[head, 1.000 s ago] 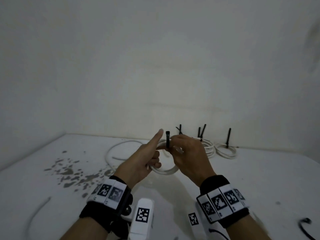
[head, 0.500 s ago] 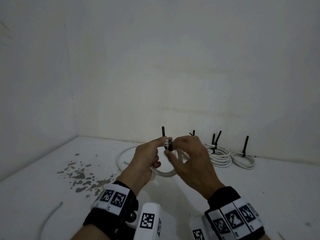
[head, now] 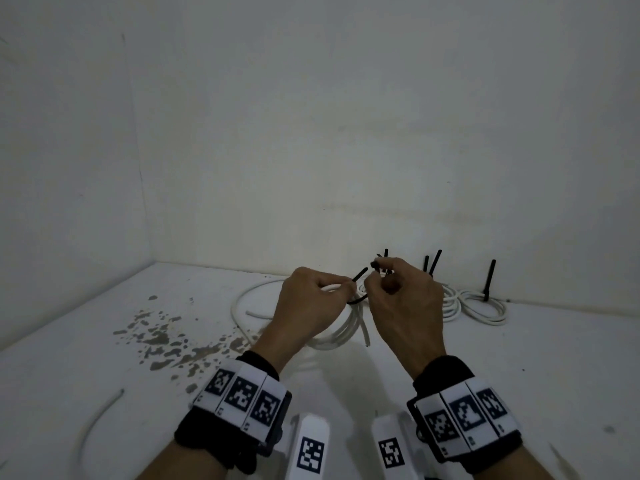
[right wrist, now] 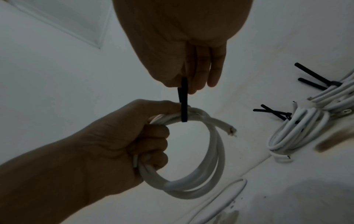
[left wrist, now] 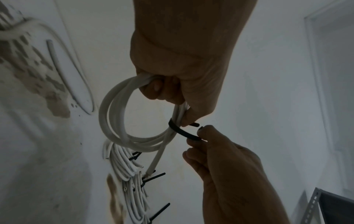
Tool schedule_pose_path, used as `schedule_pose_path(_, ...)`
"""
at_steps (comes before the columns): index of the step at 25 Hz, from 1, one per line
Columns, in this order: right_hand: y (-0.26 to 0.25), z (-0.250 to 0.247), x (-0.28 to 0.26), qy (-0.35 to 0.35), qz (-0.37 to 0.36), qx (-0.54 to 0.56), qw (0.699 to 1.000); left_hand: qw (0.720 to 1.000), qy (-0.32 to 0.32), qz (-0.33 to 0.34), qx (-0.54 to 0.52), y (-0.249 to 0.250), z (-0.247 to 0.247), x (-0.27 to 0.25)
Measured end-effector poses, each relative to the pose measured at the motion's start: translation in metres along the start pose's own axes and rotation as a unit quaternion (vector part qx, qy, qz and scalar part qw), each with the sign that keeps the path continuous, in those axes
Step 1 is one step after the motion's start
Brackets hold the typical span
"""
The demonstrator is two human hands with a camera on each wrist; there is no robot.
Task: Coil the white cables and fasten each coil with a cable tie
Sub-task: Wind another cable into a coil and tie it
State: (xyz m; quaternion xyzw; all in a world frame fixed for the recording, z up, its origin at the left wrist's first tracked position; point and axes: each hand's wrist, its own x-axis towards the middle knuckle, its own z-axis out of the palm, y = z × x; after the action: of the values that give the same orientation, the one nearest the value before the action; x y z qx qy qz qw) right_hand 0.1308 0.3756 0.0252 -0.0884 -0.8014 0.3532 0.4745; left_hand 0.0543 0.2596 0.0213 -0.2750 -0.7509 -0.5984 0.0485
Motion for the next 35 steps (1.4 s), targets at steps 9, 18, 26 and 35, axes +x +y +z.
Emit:
schedule_pose_path(9, -0.002, 0.002, 0.000, -0.038, -0.009, -0.036, 0.999, 0.998, -0.007, 0.004, 0.067, -0.006, -0.005, 0.002)
schedule_pose_path(18, -0.005, 0.003, -0.003, -0.022, 0.004, -0.013, 1.000, 0.998, 0.004, -0.012, 0.067, -0.005, -0.005, 0.001)
schedule_pose_path(26, 0.000, 0.001, 0.001, -0.071, -0.035, -0.087, 0.993, 0.992, 0.009, 0.010, 0.127, -0.006, -0.005, 0.001)
schedule_pose_path(35, 0.001, -0.014, 0.001, -0.173, 0.156, 0.271, 0.934, 0.996, -0.053, 0.036, 0.063, 0.012, -0.030, 0.005)
